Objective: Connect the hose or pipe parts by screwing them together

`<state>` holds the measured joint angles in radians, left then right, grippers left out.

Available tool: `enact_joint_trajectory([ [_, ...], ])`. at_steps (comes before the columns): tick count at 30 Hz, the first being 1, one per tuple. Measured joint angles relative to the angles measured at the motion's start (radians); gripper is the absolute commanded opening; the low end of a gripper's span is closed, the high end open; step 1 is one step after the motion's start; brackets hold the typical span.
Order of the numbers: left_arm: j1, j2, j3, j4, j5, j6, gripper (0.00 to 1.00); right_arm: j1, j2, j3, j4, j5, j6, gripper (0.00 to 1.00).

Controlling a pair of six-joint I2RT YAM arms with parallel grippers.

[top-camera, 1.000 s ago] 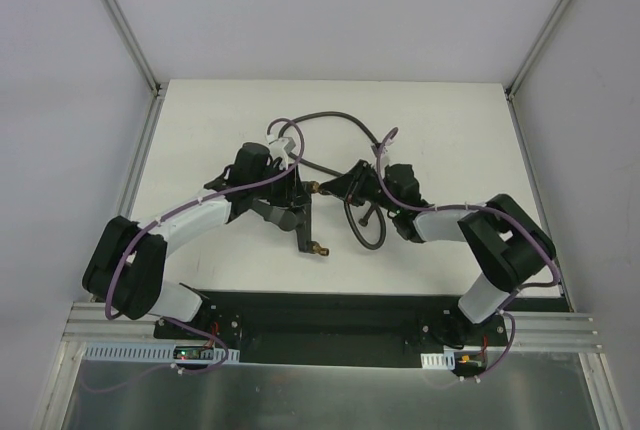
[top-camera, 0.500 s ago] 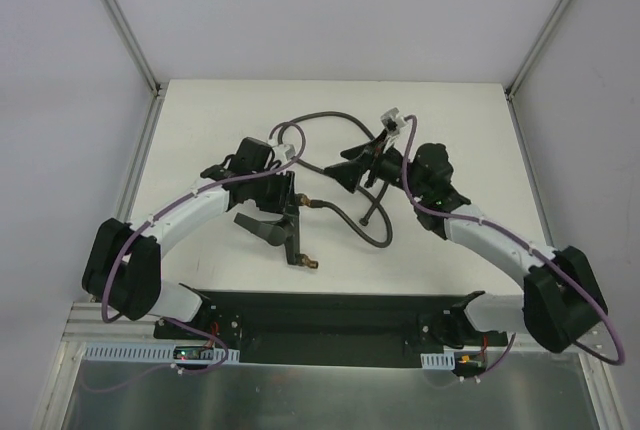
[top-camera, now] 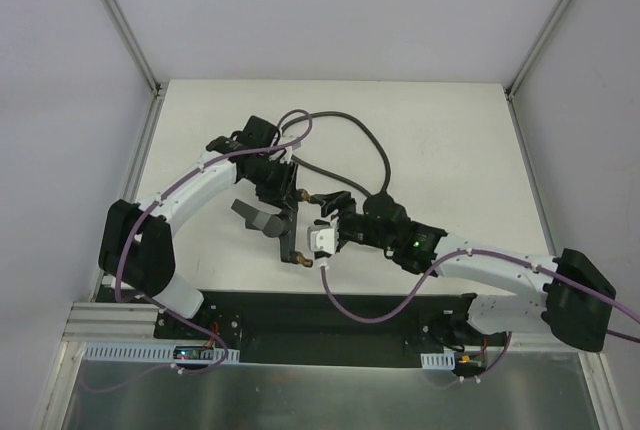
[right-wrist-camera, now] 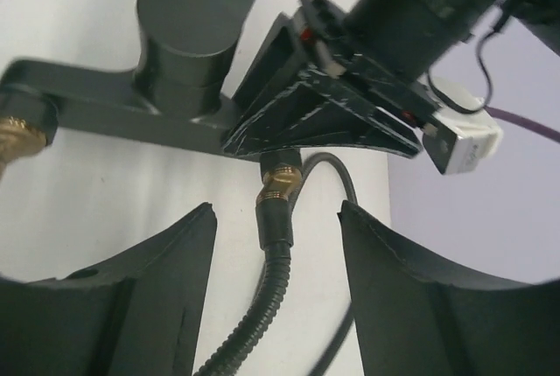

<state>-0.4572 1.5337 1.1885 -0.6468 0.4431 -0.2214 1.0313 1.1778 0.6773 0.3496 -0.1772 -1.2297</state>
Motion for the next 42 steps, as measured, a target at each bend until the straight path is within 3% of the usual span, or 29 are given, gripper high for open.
enact_joint_trajectory([
  [5,0.0,0.024,0.011,-0.037,0.002,0.003,0.0,0.06,0.11,0.03,-0.05,0.135,-0.168,0.58],
  [9,0.0,0.024,0.016,-0.061,0.002,0.005,0.0,0.076,0.187,0.063,-0.07,0.22,-0.24,0.48],
  [14,0.0,0.024,0.026,-0.075,0.006,0.005,0.0,0.084,0.261,0.099,-0.051,0.298,-0.285,0.2],
  [16,0.001,0.024,0.027,-0.08,0.006,0.005,0.0,0.087,0.274,0.111,-0.042,0.317,-0.277,0.04],
  [21,0.01,0.024,0.031,-0.086,-0.009,0.008,0.0,0.096,0.305,0.147,-0.056,0.348,-0.219,0.01],
  [26,0.014,0.006,0.012,-0.046,-0.012,0.017,0.0,0.064,0.306,0.156,-0.062,0.307,-0.034,0.01],
  [35,0.013,-0.109,-0.107,0.137,-0.047,0.025,0.0,-0.15,0.291,0.2,-0.059,-0.092,0.529,0.01],
  [42,0.011,-0.174,-0.208,0.255,-0.032,0.024,0.0,-0.253,0.291,0.2,0.029,-0.299,0.893,0.01],
])
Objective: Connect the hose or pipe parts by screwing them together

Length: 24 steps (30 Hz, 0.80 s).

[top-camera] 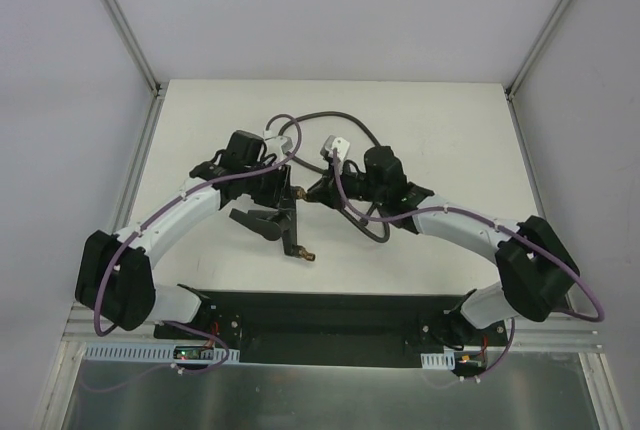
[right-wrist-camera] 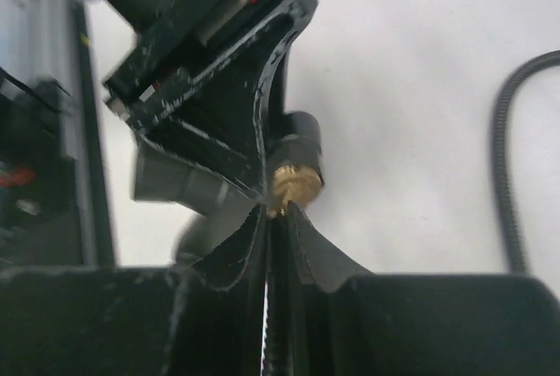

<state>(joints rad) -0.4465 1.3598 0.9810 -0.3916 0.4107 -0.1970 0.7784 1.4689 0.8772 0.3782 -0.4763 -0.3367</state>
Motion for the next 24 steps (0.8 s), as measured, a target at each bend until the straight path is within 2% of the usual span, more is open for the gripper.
enact_joint_trajectory([
  [4,-0.005,-0.055,-0.035,0.051,-0.003,-0.002,0.0,-0.036,0.049,0.011,0.103,-0.086,0.244,0.01],
  [8,-0.005,-0.074,-0.045,0.071,-0.019,-0.003,0.0,-0.063,0.112,0.014,0.224,-0.135,0.461,0.25],
  [9,-0.005,-0.073,-0.047,0.074,-0.026,-0.003,0.0,-0.068,0.12,0.013,0.241,-0.14,0.5,0.41],
  [11,-0.005,-0.073,-0.048,0.077,-0.029,-0.004,0.0,-0.077,0.118,0.004,0.261,-0.142,0.545,0.45],
  [13,-0.005,-0.073,-0.048,0.08,-0.029,-0.005,0.0,-0.087,0.095,-0.012,0.251,-0.127,0.545,0.54],
  [14,-0.005,-0.073,-0.048,0.082,-0.029,-0.005,0.0,-0.091,0.075,-0.021,0.232,-0.109,0.533,0.6],
  [15,-0.005,-0.073,-0.048,0.08,-0.029,-0.005,0.0,-0.095,0.05,-0.025,0.203,-0.093,0.504,0.71],
  [18,-0.005,-0.064,-0.041,0.053,-0.031,-0.006,0.0,-0.095,-0.036,-0.025,0.127,-0.048,0.352,0.82],
  [21,-0.005,-0.019,0.007,-0.023,-0.04,-0.016,0.0,-0.041,-0.145,-0.03,0.06,0.026,0.064,0.87],
  [24,-0.005,0.04,0.07,-0.095,-0.048,-0.027,0.0,0.093,-0.224,-0.05,-0.005,0.151,-0.272,0.87],
])
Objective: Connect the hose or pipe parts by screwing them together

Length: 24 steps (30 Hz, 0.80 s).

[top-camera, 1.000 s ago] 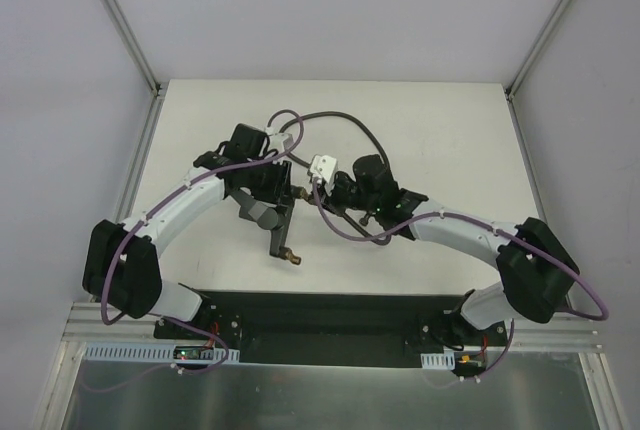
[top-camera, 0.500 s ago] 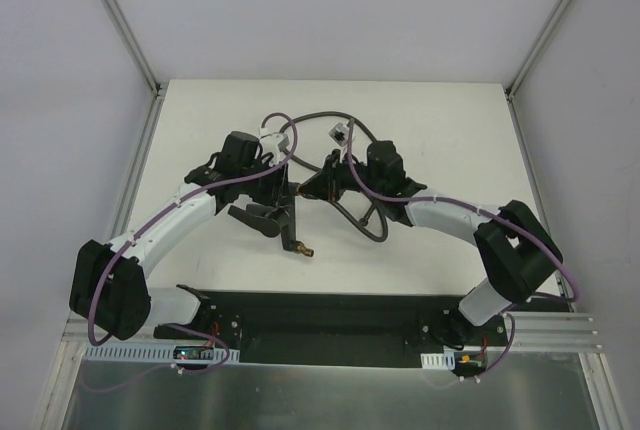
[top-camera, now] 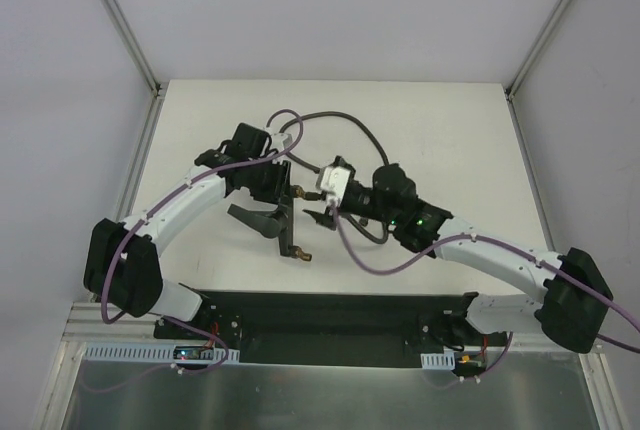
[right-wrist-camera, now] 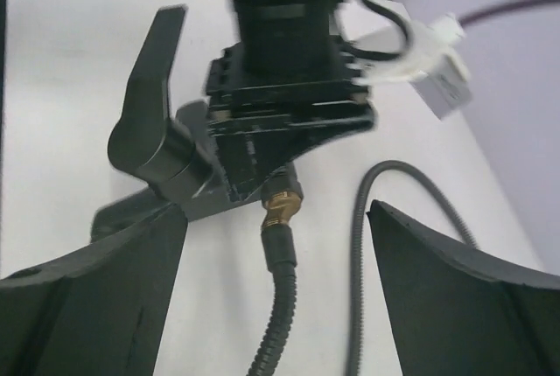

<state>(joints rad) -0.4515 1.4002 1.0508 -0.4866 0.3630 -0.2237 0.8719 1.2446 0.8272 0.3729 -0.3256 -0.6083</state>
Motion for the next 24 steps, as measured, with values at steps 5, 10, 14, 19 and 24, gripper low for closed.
enact_joint_trajectory([
  [5,0.001,0.062,0.09,-0.098,0.003,-0.02,0.0,0.166,0.037,-0.001,-0.112,0.226,-0.404,0.8],
  [10,0.001,0.08,0.143,-0.155,0.005,-0.029,0.0,0.231,0.124,0.004,-0.187,0.431,-0.642,0.76],
  [14,0.001,0.081,0.159,-0.185,0.021,-0.03,0.0,0.27,0.215,0.047,-0.212,0.569,-0.772,0.58],
  [19,0.001,0.088,0.16,-0.215,0.04,-0.032,0.0,0.29,0.291,0.093,-0.188,0.678,-0.858,0.34],
  [24,0.005,0.091,0.165,-0.229,0.045,-0.043,0.0,0.297,0.34,0.128,-0.159,0.737,-0.894,0.01],
])
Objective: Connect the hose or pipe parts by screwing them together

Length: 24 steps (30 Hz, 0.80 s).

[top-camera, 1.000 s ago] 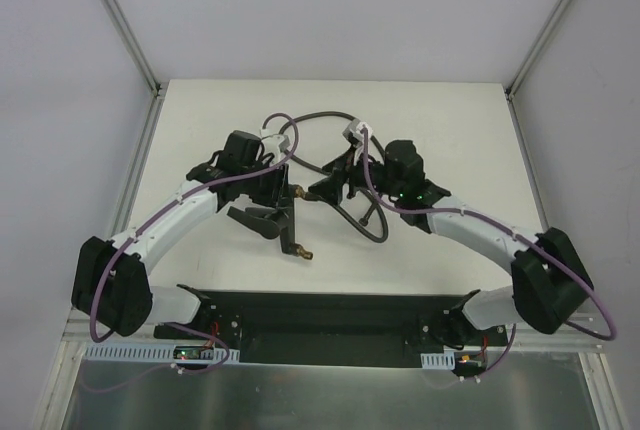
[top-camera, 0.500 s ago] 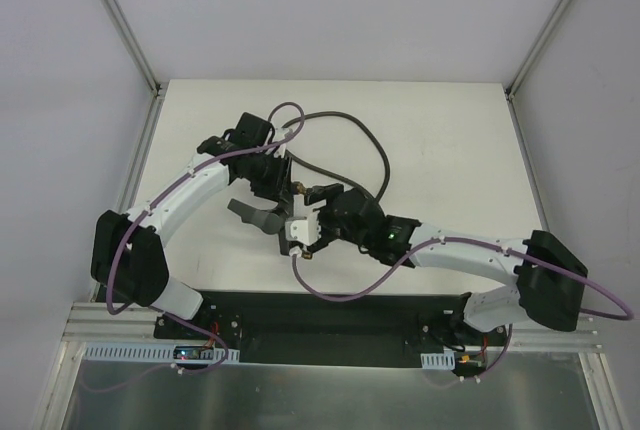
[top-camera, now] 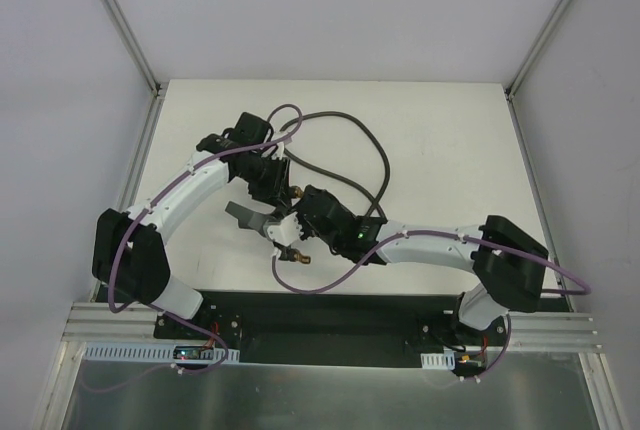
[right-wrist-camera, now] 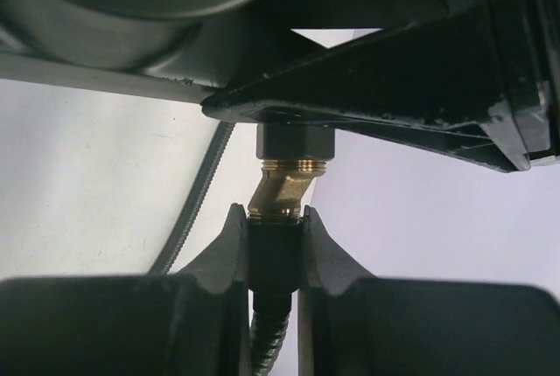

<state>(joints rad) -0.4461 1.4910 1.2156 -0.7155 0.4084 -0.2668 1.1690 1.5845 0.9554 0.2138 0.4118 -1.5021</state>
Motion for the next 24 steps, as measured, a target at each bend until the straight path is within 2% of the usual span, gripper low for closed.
enact_joint_trajectory([
  [7,0.009,-0.001,0.003,-0.005,-0.014,0.021,0.0,-0.013,0.017,0.023,-0.014,-0.031,0.097,0.01],
  [10,0.009,-0.016,-0.002,0.016,-0.024,0.029,0.0,-0.05,0.003,0.029,-0.039,-0.117,0.196,0.01],
  [17,0.009,-0.109,-0.05,0.115,-0.032,0.055,0.0,-0.185,-0.062,0.059,-0.094,-0.448,0.44,0.01],
  [24,0.009,-0.191,-0.167,0.203,-0.025,0.06,0.0,-0.224,-0.063,0.052,-0.092,-0.604,0.592,0.01],
])
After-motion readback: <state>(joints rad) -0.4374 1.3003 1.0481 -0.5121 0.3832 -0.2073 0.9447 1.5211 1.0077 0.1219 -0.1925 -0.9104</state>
